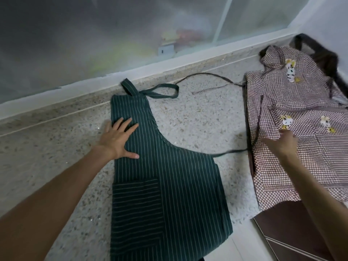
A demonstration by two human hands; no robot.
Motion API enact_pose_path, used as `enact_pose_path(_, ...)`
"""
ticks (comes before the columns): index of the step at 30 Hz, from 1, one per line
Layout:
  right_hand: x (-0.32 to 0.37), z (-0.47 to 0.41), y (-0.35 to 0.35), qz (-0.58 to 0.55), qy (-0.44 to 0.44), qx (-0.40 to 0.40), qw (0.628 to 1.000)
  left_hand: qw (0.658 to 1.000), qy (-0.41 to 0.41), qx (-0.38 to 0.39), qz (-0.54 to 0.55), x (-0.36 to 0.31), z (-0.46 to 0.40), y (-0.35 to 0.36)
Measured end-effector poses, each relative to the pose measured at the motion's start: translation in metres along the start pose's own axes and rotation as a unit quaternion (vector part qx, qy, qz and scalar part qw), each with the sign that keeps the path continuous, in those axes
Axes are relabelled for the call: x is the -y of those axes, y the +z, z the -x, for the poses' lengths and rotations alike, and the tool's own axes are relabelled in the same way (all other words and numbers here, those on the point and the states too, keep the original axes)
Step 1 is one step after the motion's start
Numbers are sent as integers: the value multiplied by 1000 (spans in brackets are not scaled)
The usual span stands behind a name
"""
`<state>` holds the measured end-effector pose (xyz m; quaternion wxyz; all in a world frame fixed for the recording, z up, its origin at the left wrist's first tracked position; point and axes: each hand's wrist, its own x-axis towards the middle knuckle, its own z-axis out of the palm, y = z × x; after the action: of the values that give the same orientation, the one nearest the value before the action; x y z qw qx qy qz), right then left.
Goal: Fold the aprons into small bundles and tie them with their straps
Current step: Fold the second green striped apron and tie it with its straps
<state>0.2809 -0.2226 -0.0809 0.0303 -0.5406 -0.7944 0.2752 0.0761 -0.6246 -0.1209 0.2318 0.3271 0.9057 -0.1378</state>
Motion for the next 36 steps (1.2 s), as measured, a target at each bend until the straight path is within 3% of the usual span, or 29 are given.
enact_pose_path(2,15,29,13,26,-169,21,985,1000,-2,-18,-9,-4,4,-1)
enact_pose_path(5,28,83,50,120,-348,173,914,1000,-8,1,30,-2,5,2)
enact_pose_path(8,5,116,90,282,-469,146,824,998,1,35,54,3,7,7)
enact_pose_path(12,-17,107,108,349,-519,97,775,997,-41,23,61,7,6,13)
enact_pose_path(16,31,68,121,388,-539,78,744,990,-95,18,102,26,-2,9)
enact_pose_path(18,67,61,125,385,-552,66,736,977,-123,-41,167,36,-8,9)
enact_pose_path(20,98,65,132,348,-592,69,724,931,-192,-192,243,48,-11,9)
enact_pose_path(21,111,72,134,324,-614,83,715,887,-236,-270,291,53,-11,6)
enact_pose_path(23,132,86,142,271,-663,116,689,816,-302,-326,368,66,-11,-1)
enact_pose_path(25,147,98,151,248,-693,161,658,821,-313,-277,388,79,-15,-9)
enact_pose_path(27,156,104,160,261,-692,195,644,834,-272,-214,430,90,-25,-12)
enact_pose_path(30,156,109,166,306,-665,241,637,829,-212,-143,497,98,-44,-16)
enact_pose_path(36,146,121,158,317,-629,292,647,797,-246,-85,545,87,-52,-27)
